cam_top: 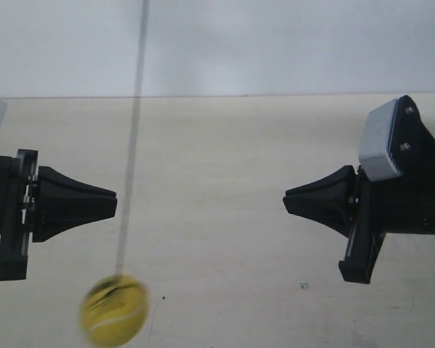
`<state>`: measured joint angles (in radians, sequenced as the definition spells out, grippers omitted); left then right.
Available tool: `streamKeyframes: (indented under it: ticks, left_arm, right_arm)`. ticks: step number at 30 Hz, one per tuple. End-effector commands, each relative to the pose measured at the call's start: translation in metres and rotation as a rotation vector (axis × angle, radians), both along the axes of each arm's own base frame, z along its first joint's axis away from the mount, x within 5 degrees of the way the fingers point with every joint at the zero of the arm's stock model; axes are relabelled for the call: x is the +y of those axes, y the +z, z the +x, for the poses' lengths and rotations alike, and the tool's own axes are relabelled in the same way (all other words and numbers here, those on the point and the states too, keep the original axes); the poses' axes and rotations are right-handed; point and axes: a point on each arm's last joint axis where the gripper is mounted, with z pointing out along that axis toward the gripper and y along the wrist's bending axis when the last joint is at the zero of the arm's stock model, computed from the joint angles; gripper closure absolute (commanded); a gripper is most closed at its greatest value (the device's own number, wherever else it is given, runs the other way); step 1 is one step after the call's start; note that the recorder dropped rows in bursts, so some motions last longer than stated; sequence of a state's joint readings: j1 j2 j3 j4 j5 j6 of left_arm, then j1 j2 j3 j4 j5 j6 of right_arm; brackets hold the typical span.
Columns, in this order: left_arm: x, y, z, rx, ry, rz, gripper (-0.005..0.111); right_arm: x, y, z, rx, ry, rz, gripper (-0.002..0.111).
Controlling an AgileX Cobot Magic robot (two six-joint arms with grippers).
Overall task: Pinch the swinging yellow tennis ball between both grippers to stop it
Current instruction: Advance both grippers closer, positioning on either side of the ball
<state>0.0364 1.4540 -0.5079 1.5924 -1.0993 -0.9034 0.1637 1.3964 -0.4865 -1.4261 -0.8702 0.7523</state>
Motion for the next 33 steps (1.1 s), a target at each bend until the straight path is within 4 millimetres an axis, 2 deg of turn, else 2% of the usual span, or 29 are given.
streamKeyframes:
  ticks: [1,14,22,30,33]
  left_arm:
    - [0.000,-0.001,-0.001,-0.020,0.009,-0.016,0.102]
    - [-0.001,-0.002,-0.002,-0.022,0.003,-0.018,0.102]
    - [-0.003,-0.001,-0.007,-0.032,-0.037,-0.050,0.102]
    - [-0.003,-0.002,-0.006,-0.039,-0.037,-0.047,0.102]
    - [-0.003,-0.008,-0.002,-0.015,-0.028,-0.058,0.102]
  right_arm:
    - [0.000,0.001,0.000,0.003,0.003,0.009,0.108]
    - [0.003,0.005,-0.003,-0.020,0.057,0.054,0.108]
    - [0.004,-0.007,0.005,-0.004,0.051,0.057,0.108]
    - [0.005,-0.007,0.004,-0.009,0.062,0.074,0.108]
    - [0.004,-0.008,0.006,-0.006,0.039,0.053,0.108]
